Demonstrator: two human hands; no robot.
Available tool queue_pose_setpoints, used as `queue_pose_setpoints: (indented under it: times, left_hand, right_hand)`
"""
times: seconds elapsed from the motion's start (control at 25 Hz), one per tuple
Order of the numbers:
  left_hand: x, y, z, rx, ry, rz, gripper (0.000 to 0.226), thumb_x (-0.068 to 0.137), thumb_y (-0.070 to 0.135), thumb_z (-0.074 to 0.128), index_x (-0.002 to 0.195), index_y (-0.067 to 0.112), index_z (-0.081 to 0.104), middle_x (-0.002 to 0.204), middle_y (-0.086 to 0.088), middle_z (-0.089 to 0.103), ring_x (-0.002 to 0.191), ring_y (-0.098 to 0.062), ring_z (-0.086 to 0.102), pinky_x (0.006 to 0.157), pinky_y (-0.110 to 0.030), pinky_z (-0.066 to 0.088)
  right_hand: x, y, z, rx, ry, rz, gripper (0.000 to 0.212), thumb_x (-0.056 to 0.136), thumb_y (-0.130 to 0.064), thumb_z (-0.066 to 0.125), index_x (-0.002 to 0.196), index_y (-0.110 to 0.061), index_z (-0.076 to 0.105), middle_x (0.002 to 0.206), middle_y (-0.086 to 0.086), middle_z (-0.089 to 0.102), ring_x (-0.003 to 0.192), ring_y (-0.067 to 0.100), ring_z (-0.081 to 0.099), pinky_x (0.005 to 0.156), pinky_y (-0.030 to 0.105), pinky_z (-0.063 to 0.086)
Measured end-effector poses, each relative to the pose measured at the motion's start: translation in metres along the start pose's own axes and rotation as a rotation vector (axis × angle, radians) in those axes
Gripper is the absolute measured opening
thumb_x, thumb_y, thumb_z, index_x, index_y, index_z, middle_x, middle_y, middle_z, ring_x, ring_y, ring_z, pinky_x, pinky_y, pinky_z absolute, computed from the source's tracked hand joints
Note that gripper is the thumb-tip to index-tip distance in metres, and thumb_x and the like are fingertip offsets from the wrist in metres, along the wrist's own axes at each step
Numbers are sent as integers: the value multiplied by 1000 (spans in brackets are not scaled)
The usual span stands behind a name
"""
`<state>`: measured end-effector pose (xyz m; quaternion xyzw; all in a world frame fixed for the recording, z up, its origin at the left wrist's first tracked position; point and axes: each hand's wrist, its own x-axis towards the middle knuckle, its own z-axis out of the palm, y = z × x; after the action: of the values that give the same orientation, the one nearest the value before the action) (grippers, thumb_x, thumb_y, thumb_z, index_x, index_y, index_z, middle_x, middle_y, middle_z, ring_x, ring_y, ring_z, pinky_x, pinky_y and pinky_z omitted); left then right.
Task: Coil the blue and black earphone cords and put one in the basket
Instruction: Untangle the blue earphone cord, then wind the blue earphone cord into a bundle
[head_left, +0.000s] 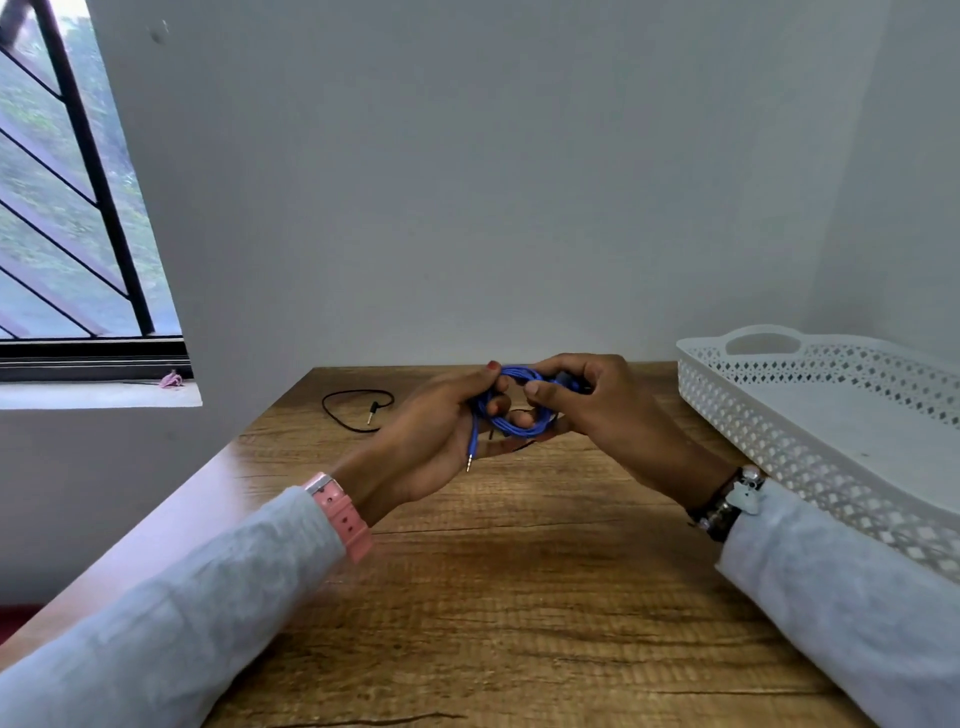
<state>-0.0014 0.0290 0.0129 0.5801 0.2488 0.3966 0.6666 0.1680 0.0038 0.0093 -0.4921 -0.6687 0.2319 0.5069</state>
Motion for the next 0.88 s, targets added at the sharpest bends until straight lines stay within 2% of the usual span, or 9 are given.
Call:
queue_pose_setpoints:
  times: [0.12,0.2,0.28,0.36,0.44,0.52,0.6,0.76,0.88]
  left_hand:
    - [0,-1,1,44,14,25,33,101,25,33,75,11,48,60,1,43,65,-15,59,77,-37,54]
    - [-1,-1,2,107,35,54,34,101,24,31,74,10,46,61,-1,40,63,-16,56,74,-33,51]
    - [-1,-3,2,189,63,76,34,101,22,30,74,10,45,60,-1,39,62,-17,56,69,-29,48]
    - [1,-5,0,269,70,90,34,101,22,29,74,11,45,59,0,39,62,-18,59,69,-30,46]
    - [3,-9,-3,339,64,106,35,102,22,28,75,10,47,56,3,42,61,-17,61,72,-32,44]
    - [4,-10,-4,409,65,125,35,102,23,28,76,10,47,54,6,44,61,-17,61,72,-31,44]
    - [3,-10,-4,475,73,133,34,102,24,28,77,10,46,53,8,44,60,-15,60,72,-28,44]
    - [0,-8,-3,546,68,129,33,102,23,28,78,10,46,58,3,42,60,-15,58,73,-28,45]
    - [-1,-7,-3,557,47,126,32,102,22,28,78,10,46,58,3,43,61,-16,58,71,-25,46]
  right_hand:
    - [0,-1,-6,20,-141,20,21,87,-20,63,107,-13,68,99,18,70,91,27,70,81,44,58]
    - [0,-4,-13,82,-324,161,27,86,-27,62,111,-17,66,107,12,70,97,24,69,85,39,57]
    - [1,-7,-24,73,-390,295,33,84,-39,61,112,-21,65,112,7,68,99,24,67,85,39,54]
    - [5,-10,-38,-116,-266,303,28,87,-38,59,106,-18,66,101,8,68,86,21,69,75,35,57]
    - [8,-13,-55,-508,-195,285,19,87,-28,63,95,-11,68,83,8,69,68,18,68,58,27,56]
    - [7,-15,-67,-775,-237,352,17,84,-23,68,88,-6,69,77,11,70,65,22,68,50,24,52]
    - [4,-17,-69,-871,-292,438,15,84,-17,68,86,-3,69,76,13,70,64,22,66,47,23,51]
    - [3,-7,-60,-964,-375,512,13,86,0,58,94,0,67,91,18,70,71,24,67,63,31,57]
    - [4,4,-55,-1078,-459,481,15,79,2,65,93,-1,69,90,16,72,76,25,72,71,37,61]
